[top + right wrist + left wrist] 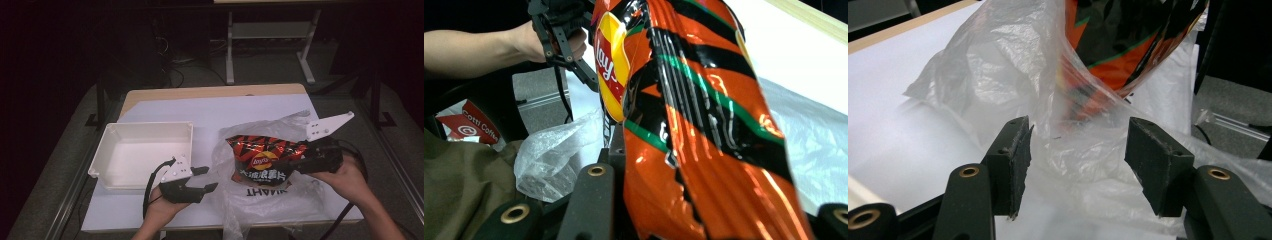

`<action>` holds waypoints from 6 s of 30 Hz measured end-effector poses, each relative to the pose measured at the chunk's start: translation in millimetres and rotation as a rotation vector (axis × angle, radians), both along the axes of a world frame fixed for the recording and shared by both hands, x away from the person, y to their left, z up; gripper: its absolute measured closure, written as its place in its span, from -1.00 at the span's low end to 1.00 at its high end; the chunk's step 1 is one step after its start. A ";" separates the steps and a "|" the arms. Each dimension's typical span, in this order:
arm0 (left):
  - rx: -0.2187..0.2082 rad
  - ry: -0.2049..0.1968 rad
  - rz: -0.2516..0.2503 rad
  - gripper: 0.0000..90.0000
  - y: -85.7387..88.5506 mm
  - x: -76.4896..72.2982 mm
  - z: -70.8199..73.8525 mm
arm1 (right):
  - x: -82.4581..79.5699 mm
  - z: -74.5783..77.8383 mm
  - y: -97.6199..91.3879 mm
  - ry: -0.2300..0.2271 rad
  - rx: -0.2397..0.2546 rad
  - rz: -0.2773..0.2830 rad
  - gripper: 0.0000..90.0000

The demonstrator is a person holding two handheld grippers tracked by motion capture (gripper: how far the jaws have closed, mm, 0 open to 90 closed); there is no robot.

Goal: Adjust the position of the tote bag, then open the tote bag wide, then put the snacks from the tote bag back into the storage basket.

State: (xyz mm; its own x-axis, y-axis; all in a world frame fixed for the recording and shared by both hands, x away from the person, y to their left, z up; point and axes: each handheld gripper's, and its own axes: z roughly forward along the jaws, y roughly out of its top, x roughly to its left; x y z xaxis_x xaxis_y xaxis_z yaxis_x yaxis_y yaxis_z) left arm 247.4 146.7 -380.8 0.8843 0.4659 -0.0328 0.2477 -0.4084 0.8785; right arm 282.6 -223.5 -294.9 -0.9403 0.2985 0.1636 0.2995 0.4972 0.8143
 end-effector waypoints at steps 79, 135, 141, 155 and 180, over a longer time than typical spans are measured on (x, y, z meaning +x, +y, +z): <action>0.030 -0.011 0.071 -0.26 16.7 -6.3 -13.3 | 14.9 80.1 -9.2 -0.025 0.048 -0.024 0.75; 0.034 -0.023 0.039 -0.29 14.8 -22.2 -21.0 | 77.3 110.4 128.6 -0.018 0.084 0.108 0.80; 0.047 -0.025 0.033 -0.29 11.5 -23.4 -23.1 | 82.6 107.3 144.5 -0.007 0.084 0.124 0.80; 0.046 -0.026 0.032 -0.30 12.8 -22.4 -24.8 | 92.2 100.7 171.7 0.010 0.077 0.143 0.80; 0.063 -0.021 0.000 -0.32 5.8 -20.6 -26.7 | 107.6 84.8 202.5 0.025 0.076 0.135 0.82</action>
State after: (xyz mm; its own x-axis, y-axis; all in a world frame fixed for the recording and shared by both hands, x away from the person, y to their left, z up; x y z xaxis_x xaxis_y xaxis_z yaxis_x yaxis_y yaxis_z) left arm 226.9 152.5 -407.5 0.8845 0.4663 0.0157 0.2291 -0.4634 0.8560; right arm 390.2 -20.9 -210.1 -0.9664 0.1551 0.2048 0.2546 0.4712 0.8445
